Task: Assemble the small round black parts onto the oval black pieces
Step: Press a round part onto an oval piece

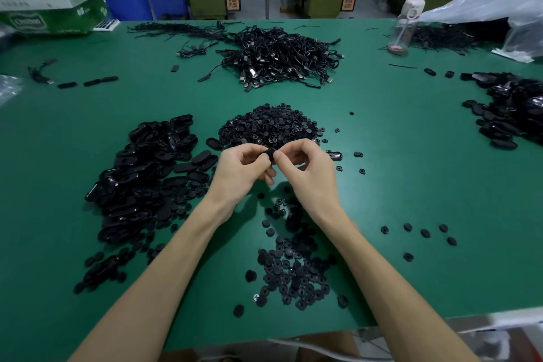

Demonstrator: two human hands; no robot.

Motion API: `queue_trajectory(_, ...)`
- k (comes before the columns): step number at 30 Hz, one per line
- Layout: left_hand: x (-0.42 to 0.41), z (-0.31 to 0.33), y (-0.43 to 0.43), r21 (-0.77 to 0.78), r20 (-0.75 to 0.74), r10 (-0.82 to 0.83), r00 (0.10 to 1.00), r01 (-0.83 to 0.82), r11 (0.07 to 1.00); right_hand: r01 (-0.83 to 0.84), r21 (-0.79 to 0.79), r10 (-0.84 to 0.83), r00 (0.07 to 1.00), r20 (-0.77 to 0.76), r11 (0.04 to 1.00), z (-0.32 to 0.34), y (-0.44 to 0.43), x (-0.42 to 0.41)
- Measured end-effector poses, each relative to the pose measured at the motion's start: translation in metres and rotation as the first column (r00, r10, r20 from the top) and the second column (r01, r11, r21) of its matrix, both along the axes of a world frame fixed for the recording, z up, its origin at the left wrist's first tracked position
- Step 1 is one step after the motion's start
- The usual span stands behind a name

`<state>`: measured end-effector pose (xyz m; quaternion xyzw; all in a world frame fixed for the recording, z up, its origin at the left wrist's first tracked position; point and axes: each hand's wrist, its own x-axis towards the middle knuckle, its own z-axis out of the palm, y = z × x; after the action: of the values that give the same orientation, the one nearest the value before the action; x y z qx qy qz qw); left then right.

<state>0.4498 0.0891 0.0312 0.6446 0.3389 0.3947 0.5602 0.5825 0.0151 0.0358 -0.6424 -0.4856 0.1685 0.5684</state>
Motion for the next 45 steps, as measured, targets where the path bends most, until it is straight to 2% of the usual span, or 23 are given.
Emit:
queue_trajectory(6, 0.0, -0.001, 0.001, 0.094, -0.074, -0.007, 0.997, 0.014, 0.995, -0.034, 0.016, 0.033, 0.998, 0.052, 0.999, 0.001, 0.0, 0.0)
queue_trajectory(14, 0.004, -0.003, -0.002, 0.139, -0.154, -0.016, 0.988, 0.037, 0.99, -0.015, -0.034, 0.017, 0.997, 0.071, 0.999, -0.001, 0.001, 0.002)
queue_trajectory(20, 0.001, 0.004, -0.004, 0.122, -0.05, -0.068, 0.996, 0.073, 0.99, -0.02, 0.01, 0.02, 1.0, -0.017, 1.0, 0.004, -0.002, 0.006)
queue_trajectory(27, 0.004, 0.002, -0.006, 0.151, -0.014, -0.062, 0.998, 0.064, 0.987, -0.098, -0.007, 0.097, 0.991, -0.088, 0.995, 0.006, -0.002, 0.005)
queue_trajectory(29, 0.005, 0.003, -0.006, 0.185, -0.041, -0.039, 0.998, 0.046, 0.982, -0.087, 0.021, 0.088, 0.991, -0.103, 0.996, 0.008, -0.003, 0.007)
queue_trajectory(31, 0.002, 0.005, -0.004, 0.316, -0.159, 0.094, 0.983, -0.039, 0.948, 0.019, 0.044, -0.015, 0.995, -0.097, 0.999, 0.008, -0.002, 0.013)
queue_trajectory(32, -0.001, 0.007, -0.001, 0.416, -0.236, 0.228, 0.945, -0.114, 0.902, 0.108, 0.046, -0.103, 0.99, -0.097, 0.993, 0.007, -0.001, 0.018)
queue_trajectory(33, -0.007, 0.008, 0.003, 0.52, -0.308, 0.393, 0.866, -0.193, 0.832, 0.209, 0.039, -0.204, 0.973, -0.104, 0.977, 0.005, 0.0, 0.024)
queue_trajectory(35, -0.024, 0.01, 0.016, 0.66, -0.413, 0.673, 0.613, -0.308, 0.685, 0.388, 0.002, -0.385, 0.915, -0.118, 0.922, 0.003, 0.001, 0.036)
queue_trajectory(36, -0.034, 0.01, 0.023, 0.685, -0.466, 0.744, 0.48, -0.336, 0.646, 0.441, -0.022, -0.441, 0.891, -0.106, 0.897, 0.001, 0.001, 0.04)
queue_trajectory(38, -0.048, 0.009, 0.03, 0.649, -0.606, 0.743, 0.283, -0.364, 0.668, 0.482, -0.067, -0.486, 0.873, -0.046, 0.873, -0.002, 0.002, 0.045)
queue_trajectory(41, -0.056, 0.007, 0.034, 0.555, -0.738, 0.645, 0.196, -0.367, 0.747, 0.485, -0.107, -0.484, 0.874, 0.042, 0.868, -0.005, 0.003, 0.044)
queue_trajectory(43, -0.059, 0.005, 0.037, 0.562, -0.747, 0.643, 0.17, -0.357, 0.746, 0.474, -0.128, -0.462, 0.879, 0.115, 0.871, -0.007, 0.004, 0.041)
queue_trajectory(45, -0.063, 0.005, 0.04, 0.584, -0.728, 0.665, 0.169, -0.357, 0.729, 0.449, -0.145, -0.404, 0.877, 0.261, 0.882, -0.008, 0.004, 0.039)
